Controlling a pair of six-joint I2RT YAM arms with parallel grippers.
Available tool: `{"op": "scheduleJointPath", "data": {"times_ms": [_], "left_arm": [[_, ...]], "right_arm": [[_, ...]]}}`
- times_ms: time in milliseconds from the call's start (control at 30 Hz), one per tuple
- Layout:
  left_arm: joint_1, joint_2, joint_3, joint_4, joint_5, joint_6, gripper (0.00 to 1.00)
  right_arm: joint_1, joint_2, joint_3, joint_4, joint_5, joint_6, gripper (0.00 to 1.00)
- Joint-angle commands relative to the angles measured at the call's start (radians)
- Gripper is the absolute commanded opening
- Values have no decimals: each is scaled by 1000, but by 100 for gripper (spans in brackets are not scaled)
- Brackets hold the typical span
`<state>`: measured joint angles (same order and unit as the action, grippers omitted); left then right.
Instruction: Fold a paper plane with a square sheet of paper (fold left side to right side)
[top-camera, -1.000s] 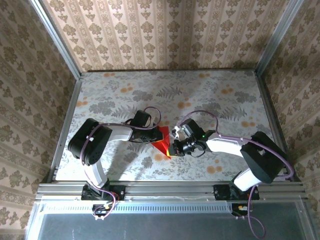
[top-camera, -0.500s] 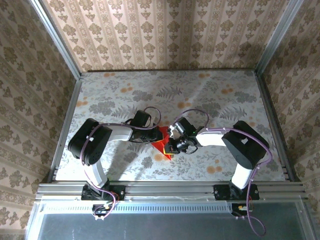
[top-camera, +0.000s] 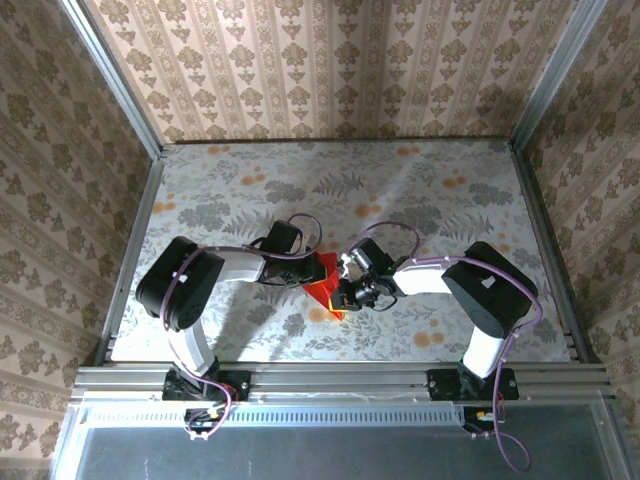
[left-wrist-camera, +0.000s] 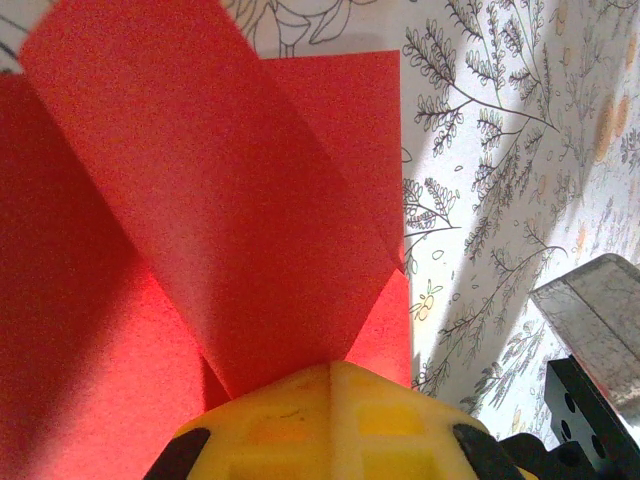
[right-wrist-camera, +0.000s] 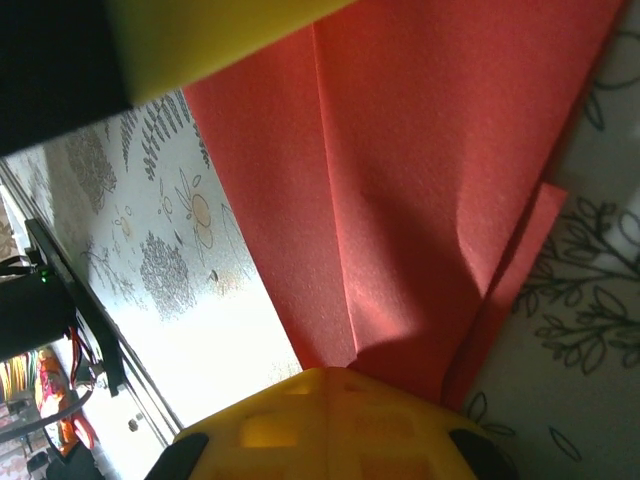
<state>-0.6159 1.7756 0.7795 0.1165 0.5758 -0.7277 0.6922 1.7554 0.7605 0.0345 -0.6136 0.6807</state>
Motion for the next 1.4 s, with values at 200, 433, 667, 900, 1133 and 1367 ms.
{"op": "scheduleJointPath", "data": {"times_ms": [200,433,667,900,1133,1367], "left_arm": [[-2,22,-25,-97,-67,32,0],[2,25,-29,-92,-70,30,0],[4,21,-30,-93,-70,33,0],[5,18,-29,-106,-79,39,0],[5,14,-30,-108,-80,40,0],[5,10,-27,-110,-80,39,0]], "right_arm": [[9,-53,-51,-89,2,-18,2],[17,-55,-62,-118,9,-27,2],[20,-70,-88,-135,18,-26,2],[22,-81,-105,-158,27,-27,2],[23,-89,-124,-166,29,-26,2],[22,-139,-139,-135,-17,-4,0]]}}
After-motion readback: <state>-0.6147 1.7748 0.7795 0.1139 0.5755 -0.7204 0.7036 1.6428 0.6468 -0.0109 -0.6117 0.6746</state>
